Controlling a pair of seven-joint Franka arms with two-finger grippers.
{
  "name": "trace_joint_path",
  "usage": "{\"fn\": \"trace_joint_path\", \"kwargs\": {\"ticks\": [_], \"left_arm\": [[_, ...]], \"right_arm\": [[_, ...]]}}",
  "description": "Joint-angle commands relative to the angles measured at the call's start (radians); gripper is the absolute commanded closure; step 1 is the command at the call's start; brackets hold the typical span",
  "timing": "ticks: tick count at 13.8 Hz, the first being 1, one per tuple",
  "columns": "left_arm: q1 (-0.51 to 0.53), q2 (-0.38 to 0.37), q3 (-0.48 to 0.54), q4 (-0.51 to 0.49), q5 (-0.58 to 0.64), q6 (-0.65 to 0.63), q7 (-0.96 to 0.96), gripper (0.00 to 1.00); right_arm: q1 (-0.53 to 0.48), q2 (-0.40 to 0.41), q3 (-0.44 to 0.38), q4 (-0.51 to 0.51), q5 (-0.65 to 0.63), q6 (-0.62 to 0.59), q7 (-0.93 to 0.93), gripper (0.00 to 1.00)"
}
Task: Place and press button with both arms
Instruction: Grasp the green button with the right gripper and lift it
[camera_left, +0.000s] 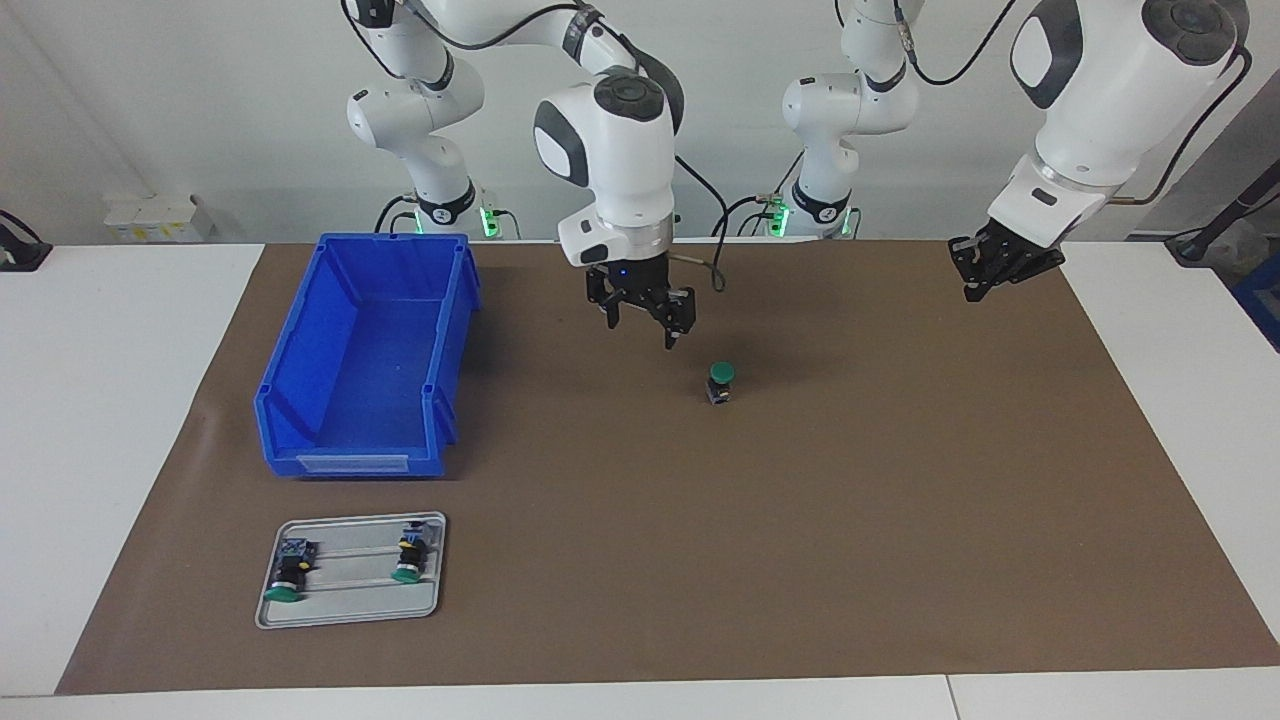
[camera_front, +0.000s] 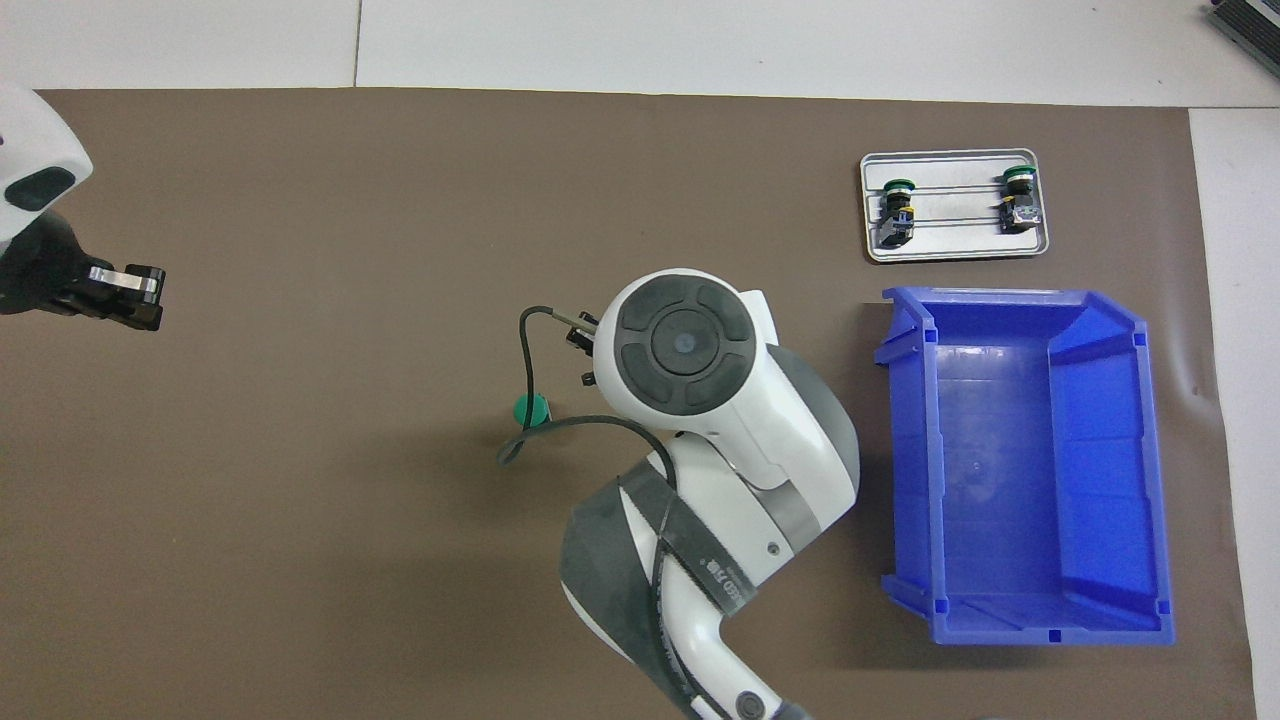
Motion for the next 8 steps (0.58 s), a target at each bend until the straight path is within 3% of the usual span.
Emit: {"fn": "trace_joint_path", "kwargs": {"ticks": [1, 4, 5, 6, 7, 8], "left_arm": [[-0.004, -0.026, 0.005, -0.049, -0.010, 0.045, 0.003, 0.43], [-0.005, -0.063, 0.004, -0.144, -0.010, 0.134, 0.003, 0.40], [-0.005, -0.077, 0.004, -0.173, -0.010, 0.163, 0.003, 0.31], [-0.005, -0.083, 0.004, -0.190, -0.010, 0.183, 0.003, 0.09], [-0.005, -0.086, 0.004, -0.195, -0.015, 0.188, 0.005, 0.00], [-0.005, -0.086, 0.004, -0.195, -0.027, 0.188, 0.005, 0.00]], "right_arm": [[0.038, 0.081, -0.003, 0.063, -0.016, 0.028, 0.122, 0.09], [0.081, 0.166, -0.003, 0.120, -0.019, 0.040, 0.199, 0.09], [0.103, 0.206, -0.004, 0.151, -0.019, 0.037, 0.228, 0.09], [0.123, 0.245, -0.009, 0.181, -0.022, 0.040, 0.261, 0.09], [0.126, 0.272, -0.004, 0.206, -0.034, 0.043, 0.288, 0.10], [0.126, 0.288, -0.004, 0.221, -0.039, 0.044, 0.302, 0.10]]}}
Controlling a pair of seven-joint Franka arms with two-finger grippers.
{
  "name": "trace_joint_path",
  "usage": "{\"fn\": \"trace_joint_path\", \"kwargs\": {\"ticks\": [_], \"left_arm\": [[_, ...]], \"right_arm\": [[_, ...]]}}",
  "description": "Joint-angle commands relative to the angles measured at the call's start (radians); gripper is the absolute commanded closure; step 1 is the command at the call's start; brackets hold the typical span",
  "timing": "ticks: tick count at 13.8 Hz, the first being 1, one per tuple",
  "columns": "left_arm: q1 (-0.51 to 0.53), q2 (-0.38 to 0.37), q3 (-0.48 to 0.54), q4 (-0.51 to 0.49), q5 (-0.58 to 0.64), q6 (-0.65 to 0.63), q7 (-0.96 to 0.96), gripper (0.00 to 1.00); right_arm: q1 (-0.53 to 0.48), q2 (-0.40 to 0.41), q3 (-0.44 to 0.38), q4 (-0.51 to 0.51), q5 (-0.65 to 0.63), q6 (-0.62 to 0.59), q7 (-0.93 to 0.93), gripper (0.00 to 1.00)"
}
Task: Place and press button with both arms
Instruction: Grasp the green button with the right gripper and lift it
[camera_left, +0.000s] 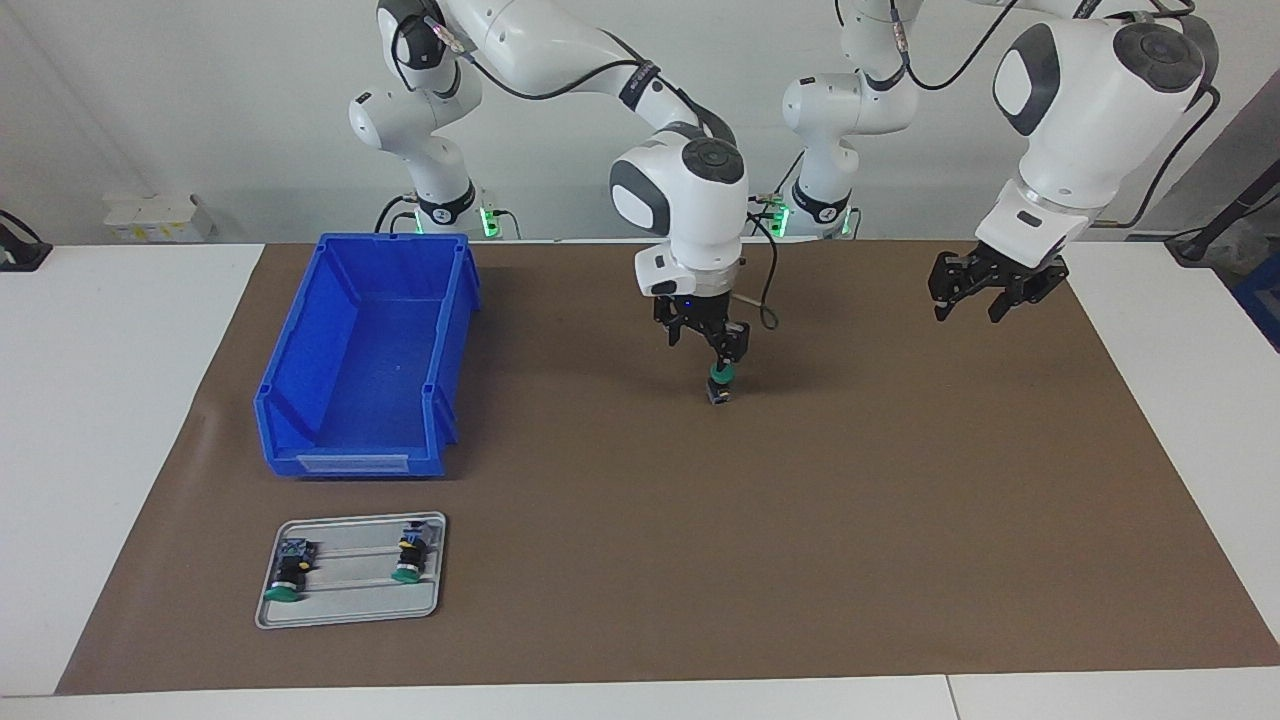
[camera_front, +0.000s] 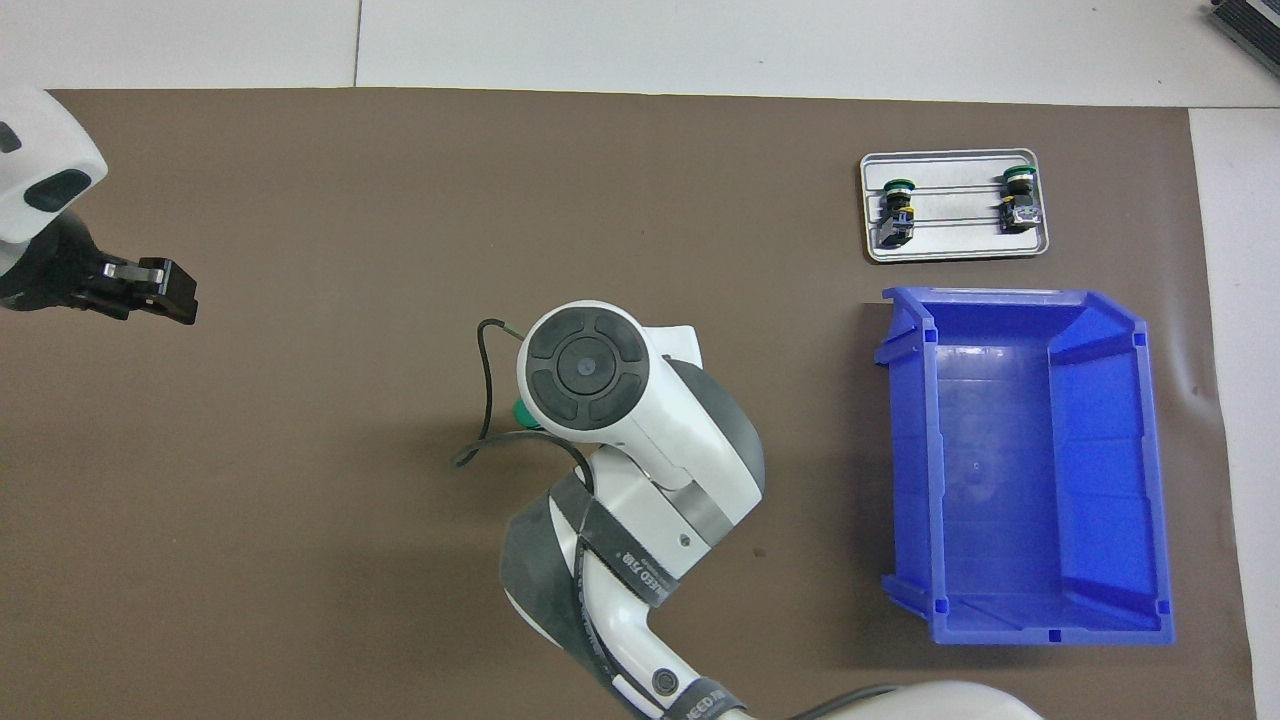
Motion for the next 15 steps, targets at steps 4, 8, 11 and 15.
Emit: {"fn": "trace_joint_path", "kwargs": {"ticks": [4, 8, 11, 15], "left_arm": [[-0.005, -0.063, 0.007, -0.094, -0.034, 0.052, 0.051, 0.00], [-0.005, -0.083, 0.007, -0.148, -0.034, 0.083, 0.060, 0.00], [-0.005, -0.099, 0.007, -0.171, -0.034, 0.084, 0.057, 0.00], [-0.005, -0.103, 0.008, -0.182, -0.034, 0.084, 0.046, 0.00]], "right_arm": [[0.034, 0.125, -0.002, 0.090, -0.041, 0.064, 0.070, 0.12], [0.032, 0.127, -0.002, 0.075, -0.044, 0.107, 0.070, 0.18], [0.029, 0.122, -0.002, 0.067, -0.081, 0.088, 0.065, 0.31], [0.032, 0.121, -0.002, 0.058, -0.089, 0.081, 0.062, 0.63]]}}
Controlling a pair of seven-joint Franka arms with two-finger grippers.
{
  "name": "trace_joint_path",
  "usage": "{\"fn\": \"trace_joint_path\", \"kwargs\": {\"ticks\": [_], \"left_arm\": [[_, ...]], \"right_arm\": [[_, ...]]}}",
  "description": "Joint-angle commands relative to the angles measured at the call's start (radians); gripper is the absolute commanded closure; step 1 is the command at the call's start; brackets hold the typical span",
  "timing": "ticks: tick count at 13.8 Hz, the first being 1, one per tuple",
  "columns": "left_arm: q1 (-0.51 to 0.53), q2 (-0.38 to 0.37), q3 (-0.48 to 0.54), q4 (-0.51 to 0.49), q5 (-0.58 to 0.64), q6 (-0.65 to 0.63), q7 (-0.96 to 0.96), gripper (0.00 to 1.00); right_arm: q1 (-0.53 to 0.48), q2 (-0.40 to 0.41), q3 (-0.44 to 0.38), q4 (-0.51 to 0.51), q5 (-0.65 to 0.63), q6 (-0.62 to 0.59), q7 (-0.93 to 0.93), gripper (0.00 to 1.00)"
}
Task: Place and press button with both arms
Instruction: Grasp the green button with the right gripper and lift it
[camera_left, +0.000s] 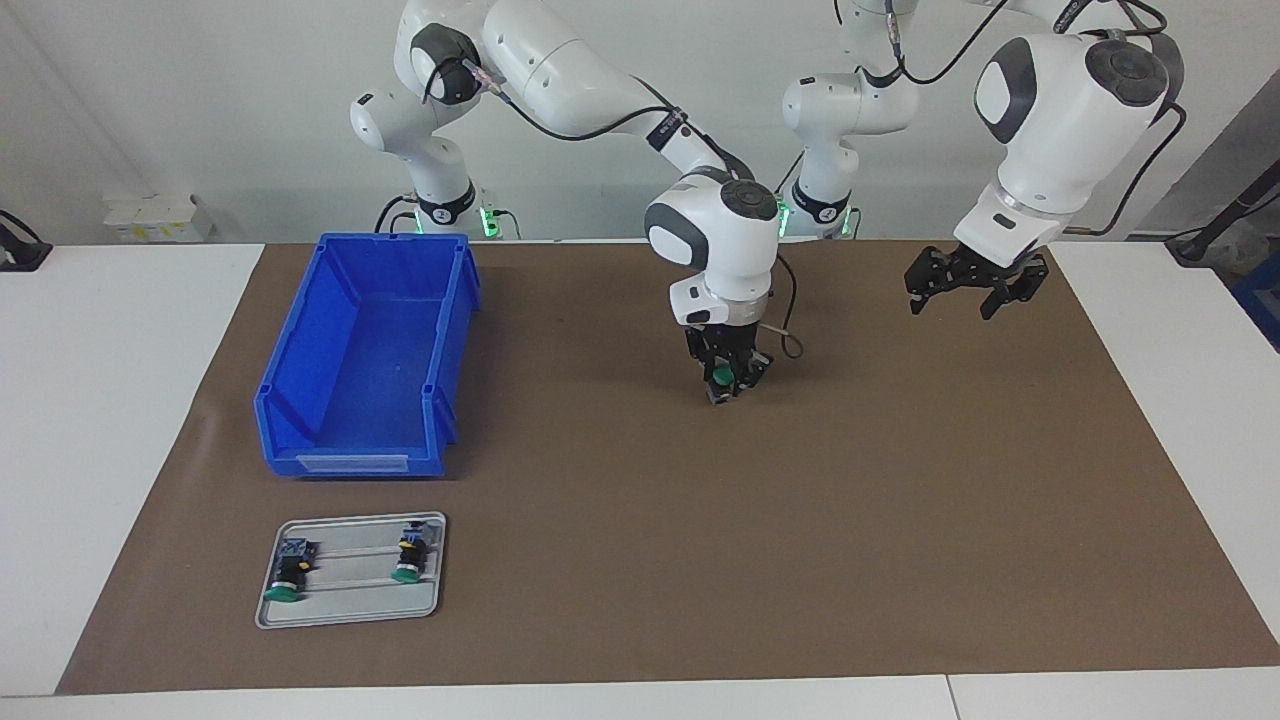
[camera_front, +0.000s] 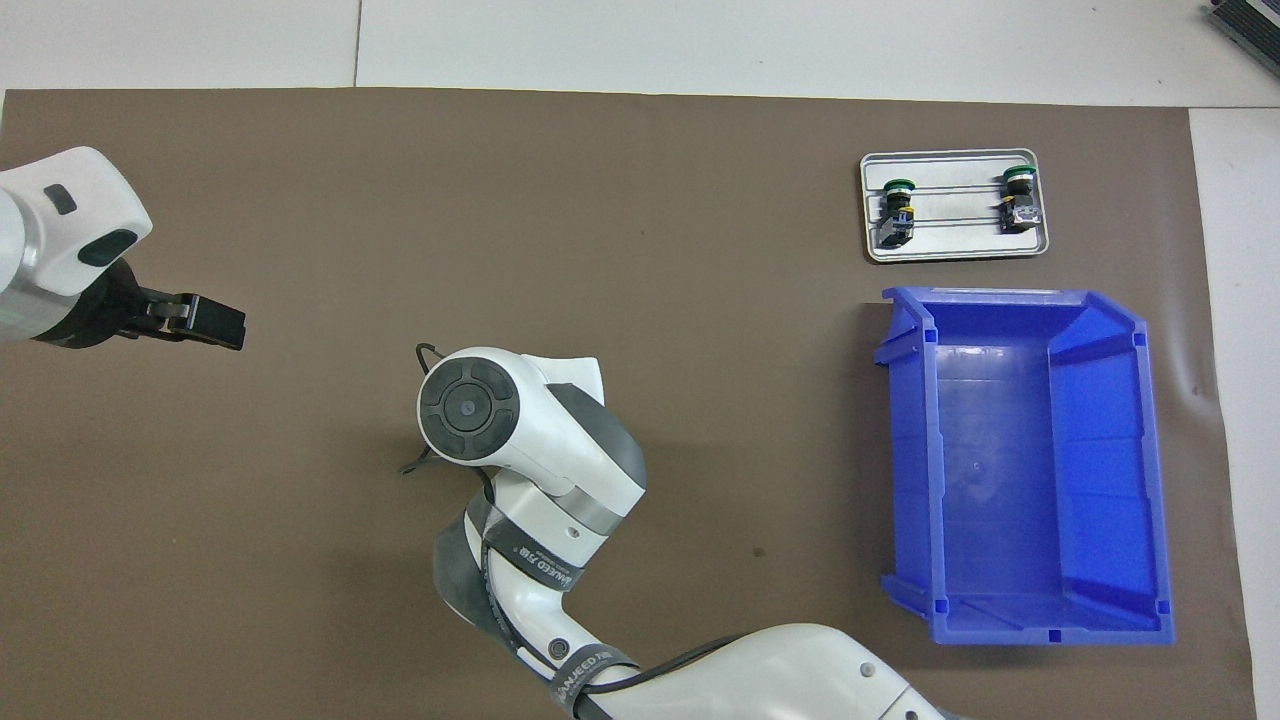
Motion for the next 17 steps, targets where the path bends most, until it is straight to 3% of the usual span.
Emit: {"fn": "trace_joint_path", "kwargs": {"ticks": [1, 4, 8, 13, 15, 17], "left_arm": [[-0.005, -0.037, 0.007, -0.047, -0.011, 0.027, 0.003, 0.00], [-0.004, -0.035, 0.009, -0.046, -0.011, 0.029, 0.005, 0.00], [-0.001, 0.005, 0.009, 0.041, -0.005, -0.005, 0.006, 0.01], [-0.001, 0.228, 0.010, 0.402, 0.005, -0.238, 0.008, 0.01], [0.001, 0.265, 0.010, 0.441, 0.003, -0.248, 0.008, 0.02], [0.001, 0.246, 0.010, 0.392, 0.003, -0.209, 0.012, 0.02]], "right_arm": [[0.006, 0.004, 0.001, -0.003, -0.027, -0.018, 0.016, 0.65], [0.006, 0.002, 0.001, -0.003, -0.027, -0.032, -0.001, 0.75], [-0.033, -0.053, 0.001, -0.004, -0.021, -0.032, -0.069, 0.99], [-0.171, -0.246, 0.002, -0.130, -0.001, -0.035, -0.265, 1.00], [-0.240, -0.327, 0.001, -0.190, 0.039, -0.043, -0.375, 1.00], [-0.319, -0.378, 0.001, -0.204, 0.080, -0.117, -0.531, 1.00]]}}
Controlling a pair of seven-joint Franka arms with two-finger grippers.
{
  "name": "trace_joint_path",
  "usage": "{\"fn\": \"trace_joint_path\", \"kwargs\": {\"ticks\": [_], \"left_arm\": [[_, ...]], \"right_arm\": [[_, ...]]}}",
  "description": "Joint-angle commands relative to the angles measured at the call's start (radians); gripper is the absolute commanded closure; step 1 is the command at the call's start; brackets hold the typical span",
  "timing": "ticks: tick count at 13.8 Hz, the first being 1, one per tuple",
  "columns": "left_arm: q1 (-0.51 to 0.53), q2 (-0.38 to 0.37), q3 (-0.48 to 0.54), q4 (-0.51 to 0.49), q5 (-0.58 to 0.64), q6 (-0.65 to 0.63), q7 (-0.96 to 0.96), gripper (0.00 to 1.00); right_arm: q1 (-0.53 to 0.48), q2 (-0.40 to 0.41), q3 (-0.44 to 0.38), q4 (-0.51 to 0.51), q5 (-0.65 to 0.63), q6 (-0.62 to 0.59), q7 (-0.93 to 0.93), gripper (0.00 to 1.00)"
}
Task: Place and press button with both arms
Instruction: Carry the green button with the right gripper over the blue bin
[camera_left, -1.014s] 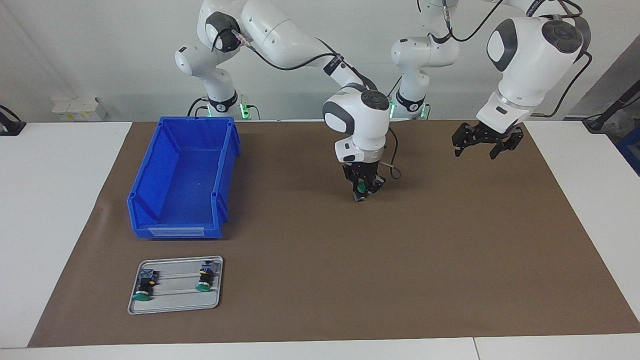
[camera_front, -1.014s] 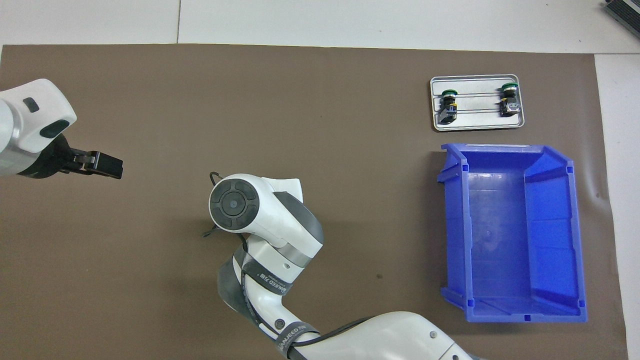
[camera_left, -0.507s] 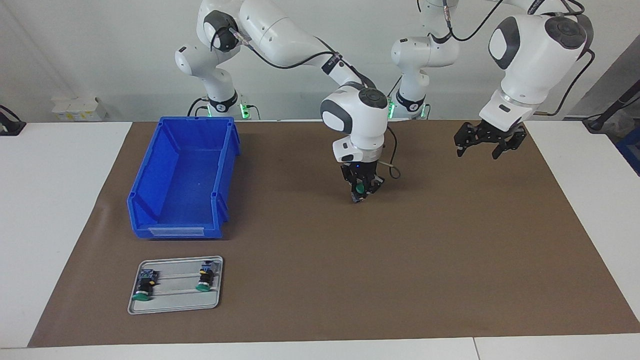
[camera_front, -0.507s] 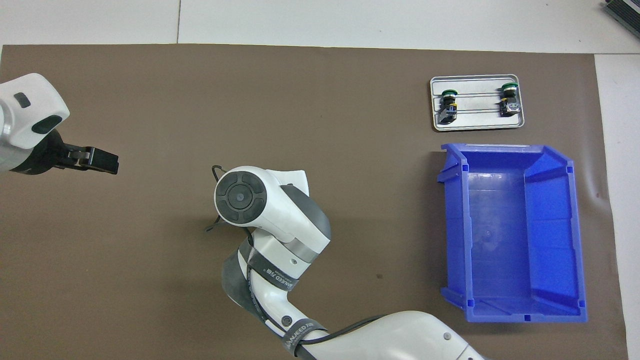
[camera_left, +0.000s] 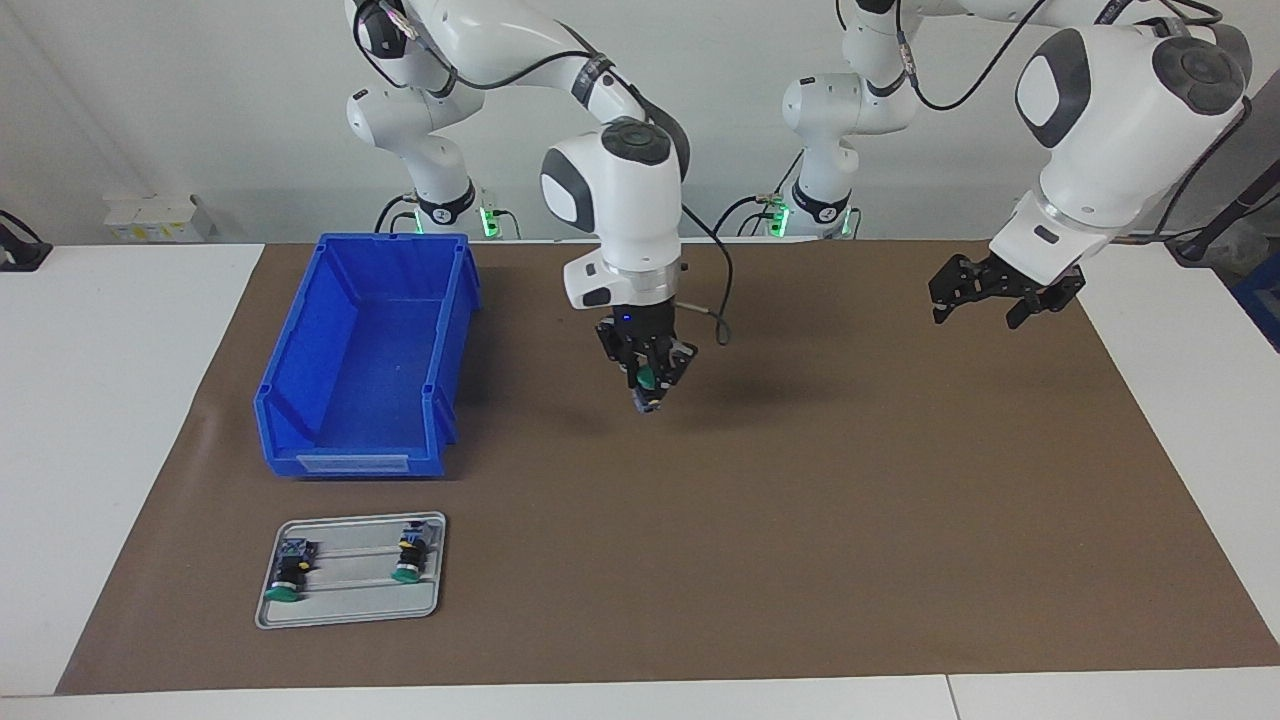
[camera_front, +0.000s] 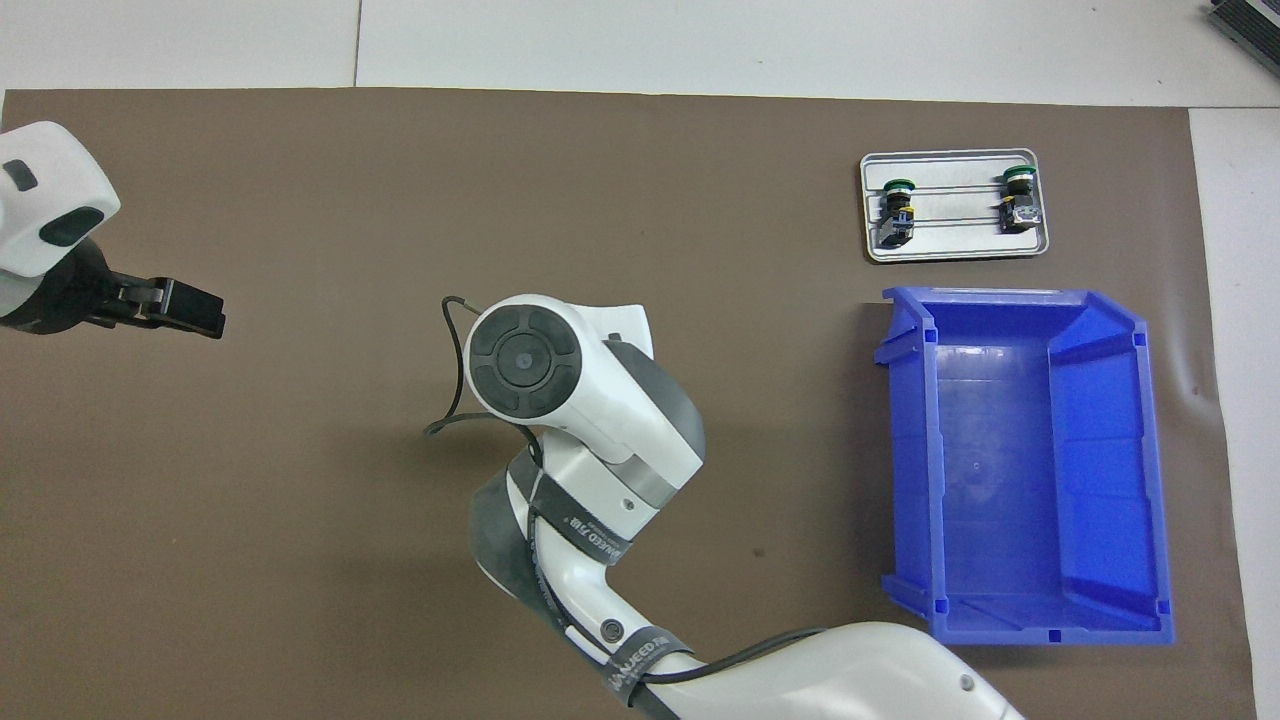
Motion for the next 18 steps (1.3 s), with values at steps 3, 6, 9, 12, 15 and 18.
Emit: {"fn": "trace_joint_path", "kwargs": {"ticks": [3, 6, 9, 12, 15, 18], "left_arm": [[-0.001, -0.042, 0.003, -0.095, 0.004, 0.033, 0.014, 0.01], [0.005, -0.086, 0.003, -0.202, 0.002, 0.114, 0.017, 0.00], [0.005, -0.094, 0.003, -0.213, 0.002, 0.133, 0.015, 0.00], [0.005, -0.096, 0.003, -0.207, 0.002, 0.138, 0.018, 0.00], [0.005, -0.097, 0.003, -0.204, 0.002, 0.151, 0.018, 0.00], [0.007, -0.097, 0.003, -0.199, 0.002, 0.156, 0.018, 0.00]], "right_arm": [[-0.189, -0.170, 0.011, -0.107, 0.104, -0.089, -0.333, 1.00], [-0.315, -0.233, 0.011, -0.168, 0.146, -0.092, -0.574, 1.00], [-0.473, -0.232, 0.010, -0.191, 0.245, -0.078, -0.859, 1.00], [-0.589, -0.236, 0.010, -0.287, 0.334, -0.061, -1.150, 1.00], [-0.637, -0.273, 0.010, -0.412, 0.372, -0.037, -1.330, 1.00], [-0.662, -0.253, 0.010, -0.489, 0.388, 0.107, -1.446, 1.00]]}}
